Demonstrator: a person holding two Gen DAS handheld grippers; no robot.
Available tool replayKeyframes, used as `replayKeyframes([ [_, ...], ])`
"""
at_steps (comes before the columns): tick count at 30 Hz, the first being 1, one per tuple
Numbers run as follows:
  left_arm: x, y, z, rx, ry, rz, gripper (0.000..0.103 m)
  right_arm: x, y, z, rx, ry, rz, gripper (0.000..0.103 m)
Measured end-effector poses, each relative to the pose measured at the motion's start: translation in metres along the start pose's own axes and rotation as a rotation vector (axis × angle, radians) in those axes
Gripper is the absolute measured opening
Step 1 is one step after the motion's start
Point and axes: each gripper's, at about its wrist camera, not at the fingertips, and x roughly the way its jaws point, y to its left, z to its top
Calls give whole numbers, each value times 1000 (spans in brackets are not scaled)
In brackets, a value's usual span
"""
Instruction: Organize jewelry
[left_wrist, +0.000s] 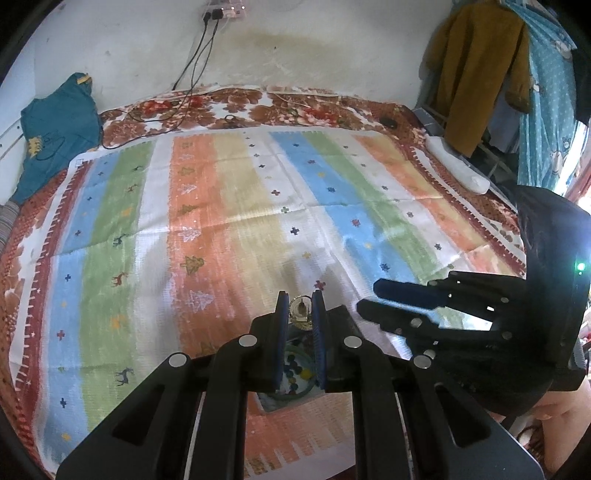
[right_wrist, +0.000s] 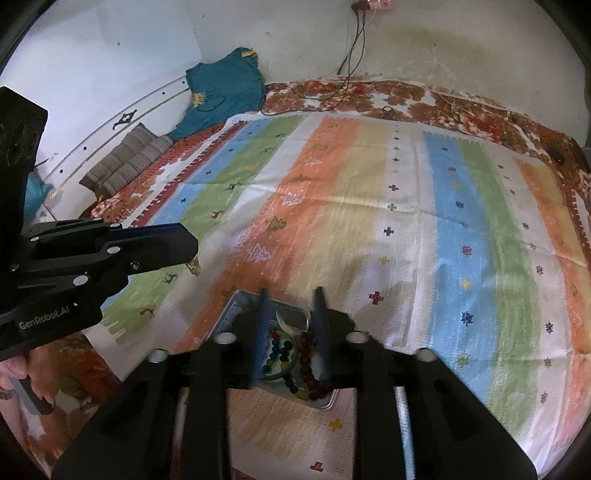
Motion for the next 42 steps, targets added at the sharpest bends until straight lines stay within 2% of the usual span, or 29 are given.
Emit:
replayKeyframes([
  [1, -1, 0, 1, -12, -7, -4, 12, -2, 1, 0, -7, -11, -4, 46],
  [3, -3, 1, 2, -28, -17, -3, 22, -6, 2, -1, -14, -27, -15, 47],
  [8, -9, 9, 0, -54, -26, 27, 27, -12, -4, -6, 7, -31, -28, 54],
  [13, -16, 10, -9, -46, -26, 51, 42, -23, -11, -13, 33, -49, -45, 68],
  [17, -23, 9, -22, -34, -26, 52, 57, -31, -13, -18, 36, -68, -48, 74],
  [21, -29, 8, -31, -28, -32, 55, 72, -35, -12, -24, 29, -72, -48, 85],
  [25, -34, 8, -39, -23, -44, 59, 81, -42, -10, -29, 6, -88, -76, 92],
  [30, -42, 1, -49, 17, -72, 91, 95, -44, -13, -34, 17, -84, -58, 95],
  [38, -48, 2, -53, 8, -101, 118, 98, -53, -11, -43, 7, -111, -69, 98],
  [42, -49, -4, -55, 37, -112, 130, 97, -56, -8, -45, -9, -125, -64, 98],
])
